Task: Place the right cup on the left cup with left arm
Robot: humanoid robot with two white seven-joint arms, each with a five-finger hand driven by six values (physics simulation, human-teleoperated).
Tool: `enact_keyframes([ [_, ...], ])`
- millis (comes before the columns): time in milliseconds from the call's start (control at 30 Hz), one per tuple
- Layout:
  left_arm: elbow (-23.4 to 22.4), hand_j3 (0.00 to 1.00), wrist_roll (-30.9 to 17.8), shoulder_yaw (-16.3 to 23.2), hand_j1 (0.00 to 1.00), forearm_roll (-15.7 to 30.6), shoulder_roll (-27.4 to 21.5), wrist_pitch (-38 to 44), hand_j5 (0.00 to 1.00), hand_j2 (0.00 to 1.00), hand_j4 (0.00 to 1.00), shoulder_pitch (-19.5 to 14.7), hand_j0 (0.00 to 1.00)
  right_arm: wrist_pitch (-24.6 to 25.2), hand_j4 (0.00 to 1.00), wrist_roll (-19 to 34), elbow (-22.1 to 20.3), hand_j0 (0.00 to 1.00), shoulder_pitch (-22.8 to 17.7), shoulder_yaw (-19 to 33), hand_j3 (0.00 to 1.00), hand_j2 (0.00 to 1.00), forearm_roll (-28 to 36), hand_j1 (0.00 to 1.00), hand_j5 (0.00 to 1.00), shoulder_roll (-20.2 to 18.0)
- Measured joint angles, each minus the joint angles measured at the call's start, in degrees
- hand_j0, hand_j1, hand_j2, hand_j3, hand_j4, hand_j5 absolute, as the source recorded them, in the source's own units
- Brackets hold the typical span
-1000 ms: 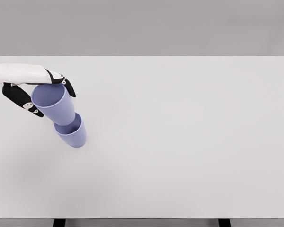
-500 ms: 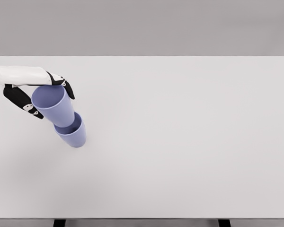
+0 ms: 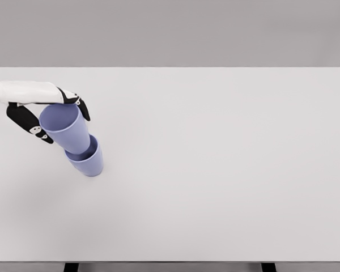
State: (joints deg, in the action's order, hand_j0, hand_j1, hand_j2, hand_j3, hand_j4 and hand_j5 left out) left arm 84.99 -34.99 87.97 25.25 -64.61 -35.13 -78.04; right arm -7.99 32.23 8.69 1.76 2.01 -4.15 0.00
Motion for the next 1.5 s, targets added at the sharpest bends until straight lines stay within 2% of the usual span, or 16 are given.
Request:
enact_keyframes([
  [533,-1.4,0.5,0.0,-0.4,0.5,-0.2,1.2,0.0,0.5,0.5,0.5,1.4,0.5,0.0,1.0,0.0,0.0,1.0,0.0,0.0,1.0,1.0,0.0,1.0,1.0,0.0],
  [567,-1.4,0.51,0.0,-0.4,0.51,-0.2,1.2,0.0,0.51,0.51,0.51,1.4,0.51,0.0,1.0,0.0,0.0,1.0,0.0,0.0,1.0,1.0,0.0,1.0,1.0,0.0],
  [633,-1.4,0.61,0.0,-0.4,0.61,-0.2,1.3,0.0,0.61,0.61,0.61,1.4,0.61,0.0,1.0,0.0,0.0,1.0,0.0,0.0,1.0,1.0,0.0,1.0,1.0,0.0],
  [833,-1.4,0.68,0.0,-0.5,0.68,-0.4,1.2,0.0,0.68,0.68,0.68,1.4,0.68,0.0,1.0,0.0,0.0,1.0,0.0,0.0,1.0,1.0,0.0,1.0,1.0,0.0],
  [1233,-1.5,0.71,0.0,-1.7,0.71,-0.5,1.4,0.0,0.71,0.71,0.71,1.8,0.71,0.0,1.0,0.0,0.0,1.0,0.0,0.0,1.0,1.0,0.0,1.0,1.0,0.0],
  [1500,-1.7,0.72,0.0,-2.5,0.72,-0.7,1.4,0.0,0.72,0.72,0.72,3.2,0.72,0.0,1.0,0.0,0.0,1.0,0.0,0.0,1.0,1.0,0.0,1.0,1.0,0.0],
])
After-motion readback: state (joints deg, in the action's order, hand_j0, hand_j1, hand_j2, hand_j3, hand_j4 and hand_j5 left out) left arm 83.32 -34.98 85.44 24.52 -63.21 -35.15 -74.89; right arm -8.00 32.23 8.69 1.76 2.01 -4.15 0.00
